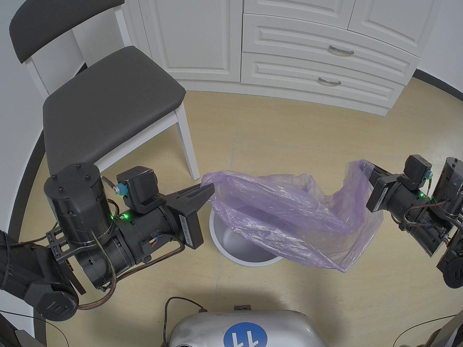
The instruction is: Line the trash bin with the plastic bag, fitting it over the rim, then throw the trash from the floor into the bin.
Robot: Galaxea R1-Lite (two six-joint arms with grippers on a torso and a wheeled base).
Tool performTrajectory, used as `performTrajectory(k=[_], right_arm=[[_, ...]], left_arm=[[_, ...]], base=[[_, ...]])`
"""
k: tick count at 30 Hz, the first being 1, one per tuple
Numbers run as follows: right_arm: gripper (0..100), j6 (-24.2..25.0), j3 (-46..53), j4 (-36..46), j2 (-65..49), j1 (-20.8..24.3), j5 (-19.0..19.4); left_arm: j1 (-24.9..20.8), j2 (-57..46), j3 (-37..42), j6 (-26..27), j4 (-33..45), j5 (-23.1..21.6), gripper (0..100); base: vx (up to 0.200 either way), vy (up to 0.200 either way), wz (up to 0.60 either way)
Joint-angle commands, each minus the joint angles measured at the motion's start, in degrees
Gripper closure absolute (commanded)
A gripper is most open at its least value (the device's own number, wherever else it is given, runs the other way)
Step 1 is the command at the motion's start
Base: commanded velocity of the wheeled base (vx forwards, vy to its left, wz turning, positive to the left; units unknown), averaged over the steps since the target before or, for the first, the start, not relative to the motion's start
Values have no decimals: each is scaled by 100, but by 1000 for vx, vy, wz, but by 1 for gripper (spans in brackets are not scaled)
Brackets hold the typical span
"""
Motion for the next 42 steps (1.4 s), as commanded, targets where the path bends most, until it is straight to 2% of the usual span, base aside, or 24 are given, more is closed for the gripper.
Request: performTrajectory(k=[1, 8, 9, 13, 16, 20, 22, 23, 28, 35, 38, 42], right_arm=[[100, -10, 45, -46, 100, 7, -15], [100, -71, 63, -63, -146, 16, -94], [100, -80, 72, -63, -234, 7, -94], [100, -256, 81, -63, -269, -2, -112], [100, -449, 63, -63, -207, -46, -358], [100, -687, 72, -63, -216, -72, -639], [100, -687, 72, -63, -216, -72, -639], [100, -950, 133, -63, -304, -81, -788], [100, -1398, 371, -63, -409, -143, -1201], [100, -2005, 687, -63, -541, -213, -1535], [100, -2137, 792, -63, -603, -213, -1570], [100, -2550, 1065, -54, -743, -187, -1614]], left_arm=[[18, 30, 48, 203, -13, 19, 100], [115, -41, 294, 651, -39, 81, 100], [273, 3, 364, 915, -39, 81, 100], [502, 21, 487, 1302, -13, 81, 100], [704, 30, 566, 1565, 22, 81, 100], [853, 39, 566, 1653, 22, 90, 100], [853, 39, 566, 1653, 22, 90, 100], [950, 39, 558, 1759, 31, 195, 100], [1012, 30, 505, 1794, 22, 476, 100], [1012, -41, 531, 1803, 31, 547, 100], [1012, -32, 531, 1811, 31, 556, 100], [1029, -172, 575, 1908, 40, 582, 100]], base=[[0, 0, 0], [0, 0, 0], [0, 0, 0], [0, 0, 0], [0, 0, 0], [0, 0, 0], [0, 0, 0], [0, 0, 0], [0, 0, 0], [0, 0, 0], [0, 0, 0], [0, 0, 0]])
